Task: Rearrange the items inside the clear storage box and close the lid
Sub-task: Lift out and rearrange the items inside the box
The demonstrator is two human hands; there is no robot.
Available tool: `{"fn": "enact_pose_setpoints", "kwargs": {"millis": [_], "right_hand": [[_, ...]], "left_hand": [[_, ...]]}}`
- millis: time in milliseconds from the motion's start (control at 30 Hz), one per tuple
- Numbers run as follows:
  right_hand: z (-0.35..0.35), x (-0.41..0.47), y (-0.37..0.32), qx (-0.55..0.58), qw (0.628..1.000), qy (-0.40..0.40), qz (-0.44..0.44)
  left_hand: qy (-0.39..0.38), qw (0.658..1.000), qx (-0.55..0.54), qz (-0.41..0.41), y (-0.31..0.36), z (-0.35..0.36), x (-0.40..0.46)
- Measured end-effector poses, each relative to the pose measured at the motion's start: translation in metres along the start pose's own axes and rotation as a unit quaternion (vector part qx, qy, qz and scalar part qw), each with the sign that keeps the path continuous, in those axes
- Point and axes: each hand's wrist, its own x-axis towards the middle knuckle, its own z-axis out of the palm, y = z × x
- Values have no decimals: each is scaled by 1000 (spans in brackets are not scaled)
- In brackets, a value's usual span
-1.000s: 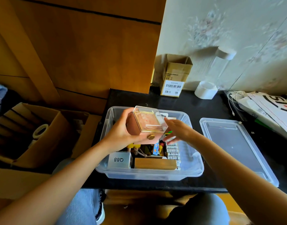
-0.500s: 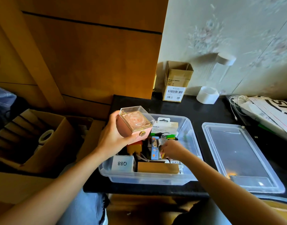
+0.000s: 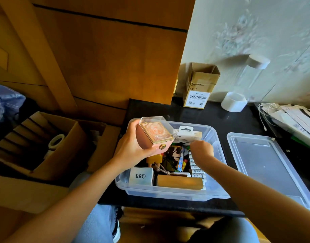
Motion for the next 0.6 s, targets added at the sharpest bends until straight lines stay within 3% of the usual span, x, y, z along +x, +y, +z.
{"fn": "enact_pose_setpoints", "kwargs": {"millis": [100, 200, 367, 500, 600], "right_hand": [[0, 4, 3, 87, 994, -62, 36], [0, 12, -2, 228, 957, -157, 83], [-3, 15, -10, 383, 894, -170, 160], [0, 13, -14, 310, 922, -182, 144], [5, 11, -10, 122, 984, -78, 99]], "left_hand": [[-1, 1000, -21, 3, -1, 0, 0], [-5, 1000, -26, 4, -1, -1, 0], [-13, 1000, -21, -5, 1, -1, -1], [-12, 1000, -3, -7, -3, 0, 0], [-11, 1000, 3, -4, -3, 0, 1]]}}
